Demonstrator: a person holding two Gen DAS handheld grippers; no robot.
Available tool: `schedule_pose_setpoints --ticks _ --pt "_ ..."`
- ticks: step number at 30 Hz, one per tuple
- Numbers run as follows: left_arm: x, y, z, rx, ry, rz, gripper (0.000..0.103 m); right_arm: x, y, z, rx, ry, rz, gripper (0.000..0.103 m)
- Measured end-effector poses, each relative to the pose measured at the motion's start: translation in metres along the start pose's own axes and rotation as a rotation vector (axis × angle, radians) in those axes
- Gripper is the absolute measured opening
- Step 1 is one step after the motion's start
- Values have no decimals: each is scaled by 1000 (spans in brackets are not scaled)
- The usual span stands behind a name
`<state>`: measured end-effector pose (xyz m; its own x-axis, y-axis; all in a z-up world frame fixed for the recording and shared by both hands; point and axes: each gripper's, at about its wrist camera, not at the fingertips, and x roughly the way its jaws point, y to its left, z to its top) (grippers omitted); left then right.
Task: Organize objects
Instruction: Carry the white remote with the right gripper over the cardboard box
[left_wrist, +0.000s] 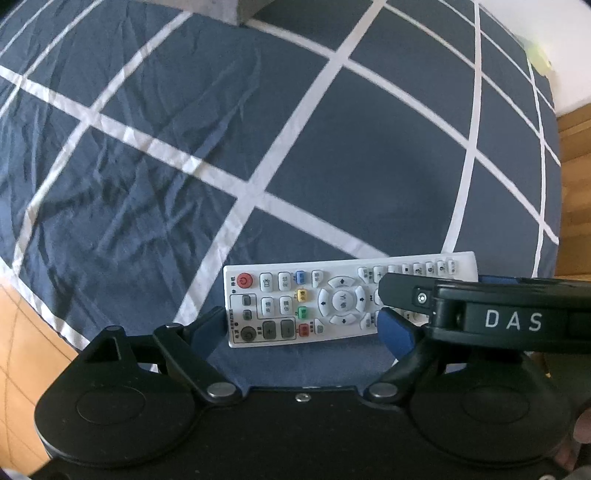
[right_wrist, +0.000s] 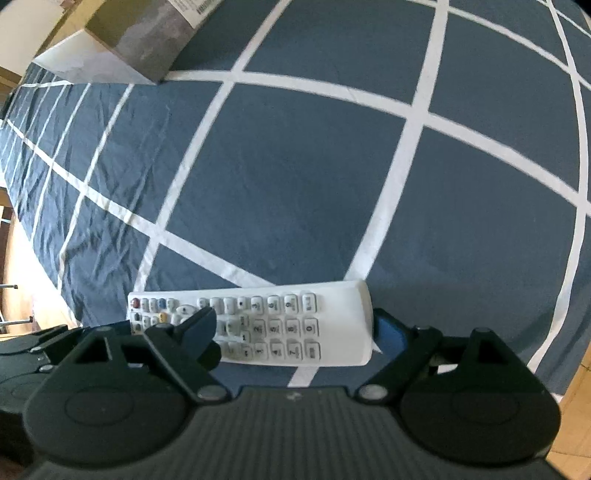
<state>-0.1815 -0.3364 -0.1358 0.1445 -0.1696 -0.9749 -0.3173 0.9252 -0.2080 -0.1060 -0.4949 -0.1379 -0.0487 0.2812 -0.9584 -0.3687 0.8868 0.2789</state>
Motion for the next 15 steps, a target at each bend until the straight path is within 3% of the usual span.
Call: schedule_pose_setpoints --ticks 15 --pt "-74 -12 52 9 -130 64 86 -59 25 53 -63 -109 69 90"
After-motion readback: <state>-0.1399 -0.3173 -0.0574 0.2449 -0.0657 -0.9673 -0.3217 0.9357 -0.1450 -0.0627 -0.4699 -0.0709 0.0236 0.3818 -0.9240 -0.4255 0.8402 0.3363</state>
